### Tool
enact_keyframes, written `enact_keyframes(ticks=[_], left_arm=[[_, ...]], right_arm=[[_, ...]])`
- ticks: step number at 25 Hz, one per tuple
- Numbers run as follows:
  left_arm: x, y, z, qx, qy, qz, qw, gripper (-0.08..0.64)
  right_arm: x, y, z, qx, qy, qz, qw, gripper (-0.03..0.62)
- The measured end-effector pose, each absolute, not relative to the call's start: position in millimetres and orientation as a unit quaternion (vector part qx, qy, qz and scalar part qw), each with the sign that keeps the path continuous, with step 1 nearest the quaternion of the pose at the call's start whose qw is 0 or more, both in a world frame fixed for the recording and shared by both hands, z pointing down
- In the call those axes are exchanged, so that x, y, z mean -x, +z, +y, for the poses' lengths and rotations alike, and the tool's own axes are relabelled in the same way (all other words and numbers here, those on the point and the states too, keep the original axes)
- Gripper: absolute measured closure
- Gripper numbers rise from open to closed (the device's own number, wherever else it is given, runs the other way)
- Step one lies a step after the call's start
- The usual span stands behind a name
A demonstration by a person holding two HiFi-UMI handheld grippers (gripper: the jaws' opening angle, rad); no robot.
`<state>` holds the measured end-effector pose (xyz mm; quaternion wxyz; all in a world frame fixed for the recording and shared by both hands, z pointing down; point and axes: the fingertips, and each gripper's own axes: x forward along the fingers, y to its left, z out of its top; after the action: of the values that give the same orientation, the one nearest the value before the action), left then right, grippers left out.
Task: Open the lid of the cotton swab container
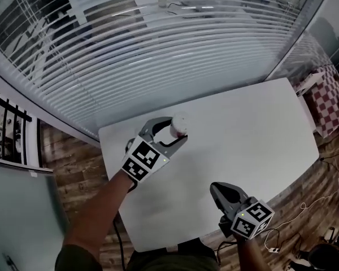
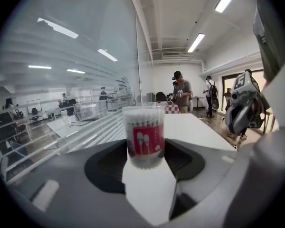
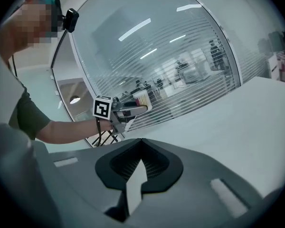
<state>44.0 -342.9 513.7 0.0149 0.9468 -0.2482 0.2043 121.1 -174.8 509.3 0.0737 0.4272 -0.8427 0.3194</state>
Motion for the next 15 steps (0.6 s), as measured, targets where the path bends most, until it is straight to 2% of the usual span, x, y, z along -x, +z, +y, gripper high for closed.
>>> enact_keyframes(ticks=[15], left_arm=[[-27.2, 395.8, -270.6, -0.949, 0.154, -0.275, -0.009, 0.31]], right_arm=[[-110.1, 412.8, -169.7, -0.429, 0.235, -0.871, 0.049, 0.583]])
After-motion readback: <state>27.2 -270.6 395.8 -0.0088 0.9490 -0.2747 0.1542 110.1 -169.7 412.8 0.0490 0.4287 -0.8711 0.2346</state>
